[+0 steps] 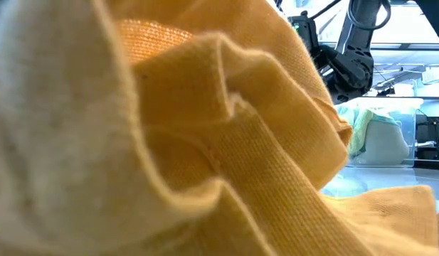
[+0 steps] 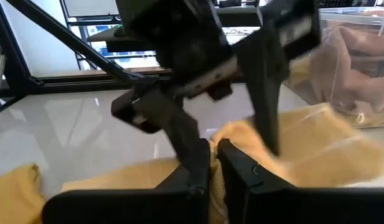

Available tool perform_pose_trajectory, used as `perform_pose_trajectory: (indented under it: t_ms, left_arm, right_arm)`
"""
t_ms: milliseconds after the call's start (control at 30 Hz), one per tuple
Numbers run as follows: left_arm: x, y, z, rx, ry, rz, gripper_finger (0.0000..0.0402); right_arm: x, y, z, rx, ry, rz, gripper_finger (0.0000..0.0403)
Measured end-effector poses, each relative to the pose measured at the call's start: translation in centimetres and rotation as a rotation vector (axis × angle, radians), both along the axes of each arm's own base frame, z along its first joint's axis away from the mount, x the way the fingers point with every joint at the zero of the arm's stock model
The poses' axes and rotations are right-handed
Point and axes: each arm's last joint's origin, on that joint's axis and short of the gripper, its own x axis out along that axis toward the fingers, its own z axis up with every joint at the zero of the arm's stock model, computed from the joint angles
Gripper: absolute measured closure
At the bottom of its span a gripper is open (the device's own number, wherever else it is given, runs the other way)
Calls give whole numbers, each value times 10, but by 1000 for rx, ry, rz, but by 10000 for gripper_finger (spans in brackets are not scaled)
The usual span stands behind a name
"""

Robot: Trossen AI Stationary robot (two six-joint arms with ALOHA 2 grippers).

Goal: Sort towels by color in basket
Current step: Put the light yellow microfiber cloth into the left transparent bin

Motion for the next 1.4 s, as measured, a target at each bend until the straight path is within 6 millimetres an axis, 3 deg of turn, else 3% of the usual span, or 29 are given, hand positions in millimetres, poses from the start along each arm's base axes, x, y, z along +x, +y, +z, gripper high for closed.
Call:
perform_pose_trajectory:
  t_ms: [167,300,467,633,800,1000,1200,1400]
  left_arm:
    - [1,0,-18,-91,69,42,161]
    - [2,-1,-24,-117,98,7,192]
    - [-2,-2,-31,-120,156,6,275]
    - [-2,-8,-19,-163,112,-25,381]
    - [-11,-13,19,-74,-14,67,376]
    - [-33,-8,97,227,-235,404,387]
    - [-66,20,178,494,-316,833,397]
    - [-93,60,211,547,-361,1081,399]
  right_arm:
    - [0,-1,0,-14,1,-3,390]
    - [3,0,3,-14,-5,-3,389]
    - [7,-1,19,-16,-80,-42,349]
    - [1,-5,39,-18,-28,-177,285]
    - [-13,-9,55,20,134,-353,267]
    - [-20,4,54,-8,198,-428,266]
    - [-21,11,51,-33,215,-462,266]
    - [-21,11,50,-35,220,-462,266]
